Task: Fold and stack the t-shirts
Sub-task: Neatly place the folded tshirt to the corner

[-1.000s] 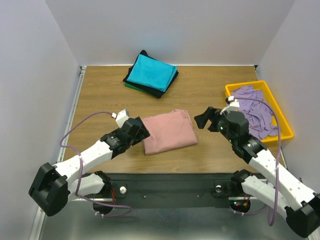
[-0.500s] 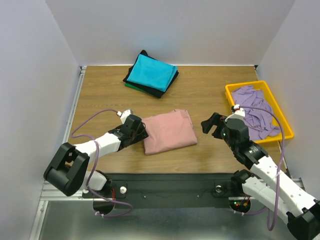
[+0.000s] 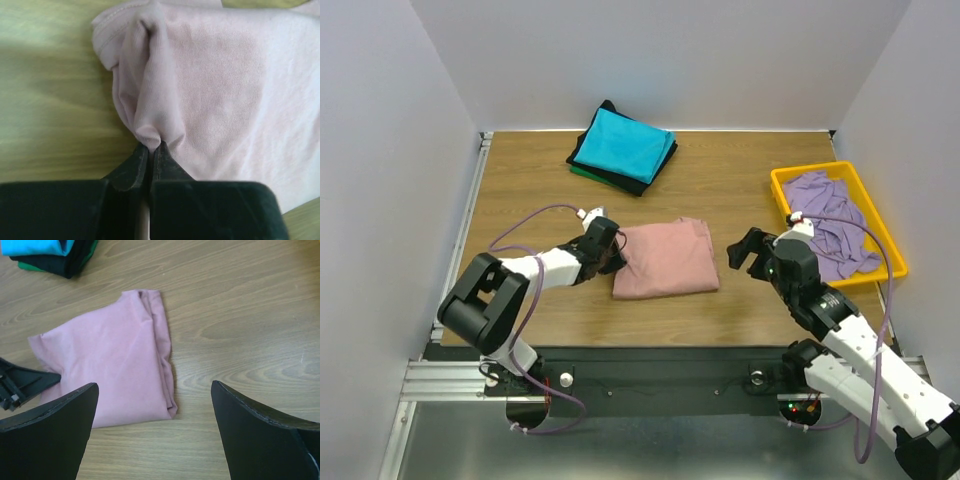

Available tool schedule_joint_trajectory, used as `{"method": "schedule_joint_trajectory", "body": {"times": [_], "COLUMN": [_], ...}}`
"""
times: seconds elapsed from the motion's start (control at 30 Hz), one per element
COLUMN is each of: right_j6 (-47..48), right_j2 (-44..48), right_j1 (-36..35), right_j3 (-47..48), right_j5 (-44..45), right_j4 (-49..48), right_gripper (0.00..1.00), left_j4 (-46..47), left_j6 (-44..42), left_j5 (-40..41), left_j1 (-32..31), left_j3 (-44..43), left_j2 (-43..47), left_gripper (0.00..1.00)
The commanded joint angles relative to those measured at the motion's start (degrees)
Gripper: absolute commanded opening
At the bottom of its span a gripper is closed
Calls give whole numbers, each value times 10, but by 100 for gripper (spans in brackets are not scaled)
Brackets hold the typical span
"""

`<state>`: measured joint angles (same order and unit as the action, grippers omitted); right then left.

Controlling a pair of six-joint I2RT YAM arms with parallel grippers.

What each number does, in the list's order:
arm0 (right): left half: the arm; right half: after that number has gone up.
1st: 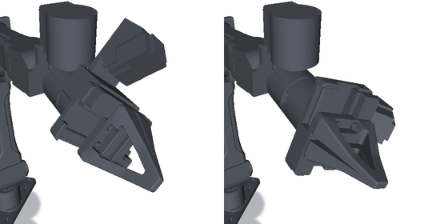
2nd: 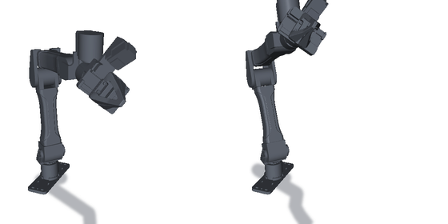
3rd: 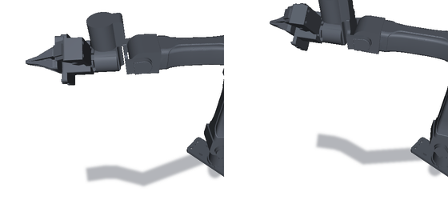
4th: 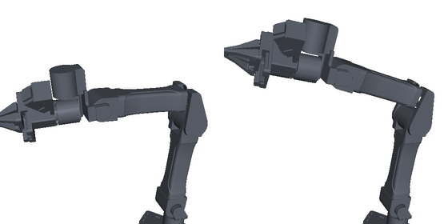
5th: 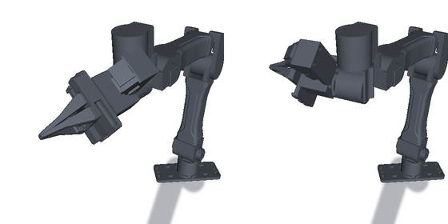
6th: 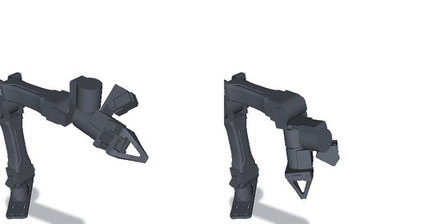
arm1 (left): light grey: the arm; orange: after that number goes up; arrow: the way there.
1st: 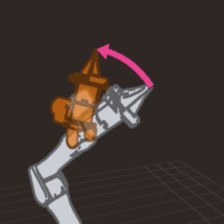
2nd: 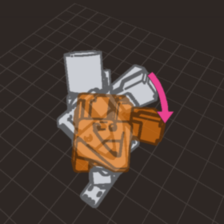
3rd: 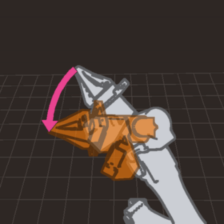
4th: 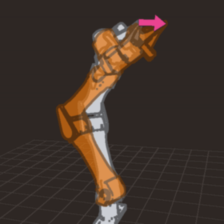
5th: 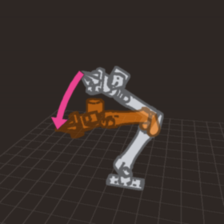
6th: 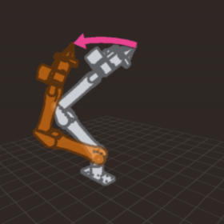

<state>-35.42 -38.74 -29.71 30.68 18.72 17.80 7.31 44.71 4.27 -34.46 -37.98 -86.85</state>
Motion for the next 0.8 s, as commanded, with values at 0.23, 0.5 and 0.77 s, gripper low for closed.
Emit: {"method": "schedule_joint_trajectory", "body": {"times": [0.23,0.5,0.77], "right_j6": [1,-10,2], "right_j2": [25,28,17], "right_j1": [-3,-3,-3], "right_j3": [18,22,23], "right_j5": [27,-8,18], "right_j4": [13,14,14], "right_gripper": [100,100,100], "left_j4": [-207,-239,-178], "left_j6": [-73,-217,-437], "left_j5": [200,301,343], "left_j1": [-68,-84,-85], "left_j3": [-282,-496,-658], "left_j2": [-172,-229,-300], "left_gripper": [0,0,0]}}
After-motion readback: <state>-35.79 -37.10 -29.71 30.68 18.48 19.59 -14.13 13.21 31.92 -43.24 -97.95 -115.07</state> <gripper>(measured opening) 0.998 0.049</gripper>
